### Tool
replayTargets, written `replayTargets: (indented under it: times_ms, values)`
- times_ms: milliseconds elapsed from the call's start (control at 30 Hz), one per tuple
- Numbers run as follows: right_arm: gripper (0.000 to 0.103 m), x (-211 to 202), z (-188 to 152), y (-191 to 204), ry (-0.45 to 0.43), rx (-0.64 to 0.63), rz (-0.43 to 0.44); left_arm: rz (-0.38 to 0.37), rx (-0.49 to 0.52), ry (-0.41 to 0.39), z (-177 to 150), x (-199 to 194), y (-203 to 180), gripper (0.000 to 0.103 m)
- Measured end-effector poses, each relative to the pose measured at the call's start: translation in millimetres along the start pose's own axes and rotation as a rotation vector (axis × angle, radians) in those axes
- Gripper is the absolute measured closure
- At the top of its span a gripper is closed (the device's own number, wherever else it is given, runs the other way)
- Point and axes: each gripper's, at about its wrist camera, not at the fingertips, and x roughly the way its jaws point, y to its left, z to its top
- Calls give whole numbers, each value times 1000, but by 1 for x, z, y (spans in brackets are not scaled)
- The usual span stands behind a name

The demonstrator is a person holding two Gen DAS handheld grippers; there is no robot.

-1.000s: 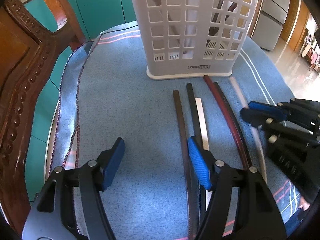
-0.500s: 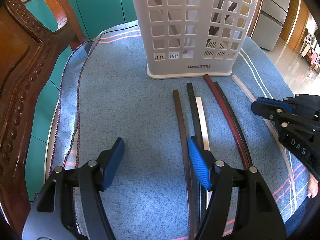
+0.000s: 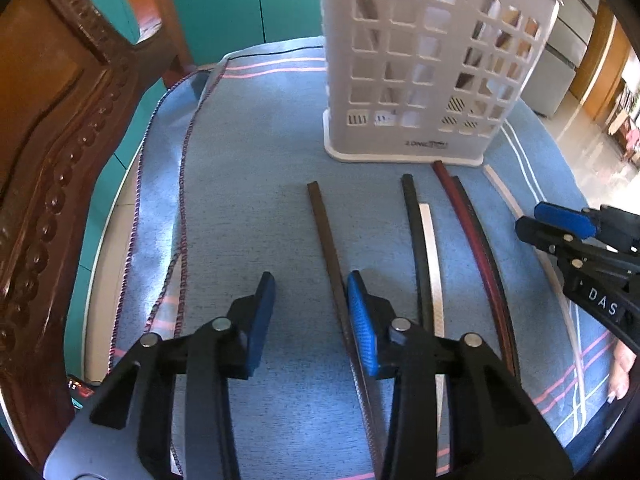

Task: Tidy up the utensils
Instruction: 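Close the left tool on the dark brown chopstick while the right tool grips the light one, lifting both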

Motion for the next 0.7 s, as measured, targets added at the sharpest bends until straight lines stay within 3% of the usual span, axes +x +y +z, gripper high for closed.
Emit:
replayTargets:
  times_ms: [133, 400, 600, 700]
  values:
    - [68, 2, 2, -2, -4, 14, 1, -21, -26, 1, 6, 3, 3, 55]
    - [67, 15, 11, 11, -14, -12, -62, 44, -71, 12, 25, 20, -1, 54]
    - [69, 19, 15, 11, -10, -4, -54, 52, -69, 14, 27, 18, -11, 66]
    - [81, 18, 16, 11, -12, -11, -31, 35, -56, 12, 24, 14, -19, 78]
